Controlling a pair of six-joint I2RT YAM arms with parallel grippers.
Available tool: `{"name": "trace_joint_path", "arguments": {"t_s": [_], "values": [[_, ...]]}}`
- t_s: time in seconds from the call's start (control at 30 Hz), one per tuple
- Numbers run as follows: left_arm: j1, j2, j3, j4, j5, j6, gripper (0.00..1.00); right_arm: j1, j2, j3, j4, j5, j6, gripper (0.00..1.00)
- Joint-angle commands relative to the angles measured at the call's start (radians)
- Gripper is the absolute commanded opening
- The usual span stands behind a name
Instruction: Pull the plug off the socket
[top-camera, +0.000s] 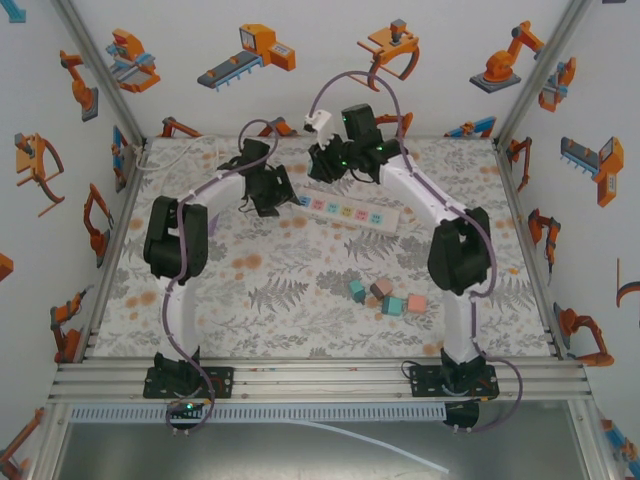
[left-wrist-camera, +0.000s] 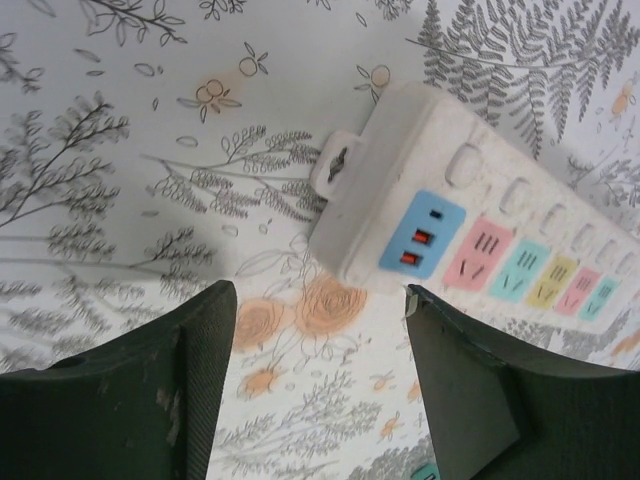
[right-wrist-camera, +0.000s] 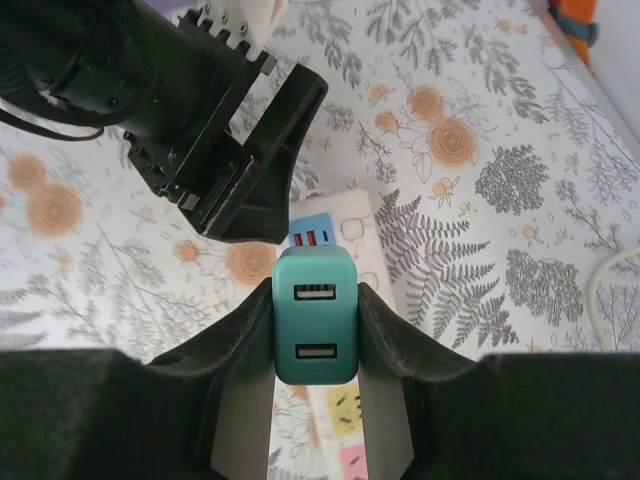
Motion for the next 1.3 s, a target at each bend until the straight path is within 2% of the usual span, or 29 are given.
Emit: {"name": "trace_joint_path", "arguments": {"t_s": [0.0,0.23,0.43,0.53,0.7,0.9,0.97,1.13,1.27], "values": [[0.005,-0.15,0.002,-0.03,-0.002,0.074,0.67,0.006,-0.154,-0.113,0.159,0.024,0.155,0.03],[0.004,-0.379,-0.088,0.01,0.09,0.149,0.74,-0.001,-0.397,-0.38,0.332,0.098,0.318,0.0],[0.002,-0.642,-0.296,0.206,0.297,0.2,0.77,-0.027,-0.654,-0.708,0.573,0.165,0.533,0.0],[-0.005,-0.767,-0.367,0.238,0.393,0.276,0.8,-0.059,-0.784,-0.862,0.63,0.193,0.669,0.0],[-0.048,-0.956,-0.431,0.113,0.492,0.555,0.85,-0.12,-1.018,-1.091,0.575,0.26,0.869,0.0],[-0.115,-1.175,-0.554,-0.007,0.589,0.926,0.91,-0.134,-1.27,-1.274,0.353,0.4,0.97,0.0],[-0.139,-1.242,-0.603,-0.024,0.659,1.029,0.95,-0.14,-1.33,-1.333,0.315,0.447,0.99,0.0],[-0.236,-1.344,-0.69,-0.054,0.693,1.16,1.0,-0.146,-1.395,-1.407,0.217,0.55,0.995,0.0],[-0.316,-1.351,-0.728,-0.114,0.656,1.254,0.97,-0.161,-1.317,-1.414,0.168,0.542,0.963,0.0]]}}
